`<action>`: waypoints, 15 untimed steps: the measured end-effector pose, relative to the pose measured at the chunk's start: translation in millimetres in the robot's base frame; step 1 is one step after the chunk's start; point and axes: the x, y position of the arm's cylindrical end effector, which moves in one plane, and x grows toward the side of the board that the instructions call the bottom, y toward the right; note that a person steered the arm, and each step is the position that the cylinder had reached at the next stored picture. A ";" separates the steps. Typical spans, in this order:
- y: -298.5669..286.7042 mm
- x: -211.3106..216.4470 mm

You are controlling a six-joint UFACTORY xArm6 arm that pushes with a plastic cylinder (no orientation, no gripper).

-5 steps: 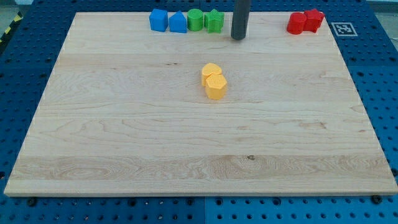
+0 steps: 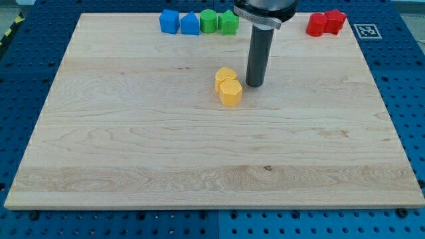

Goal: Separate the heart and hexagon

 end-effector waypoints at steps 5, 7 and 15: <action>-83.8 -7.3; -113.6 -7.5; 58.6 -79.7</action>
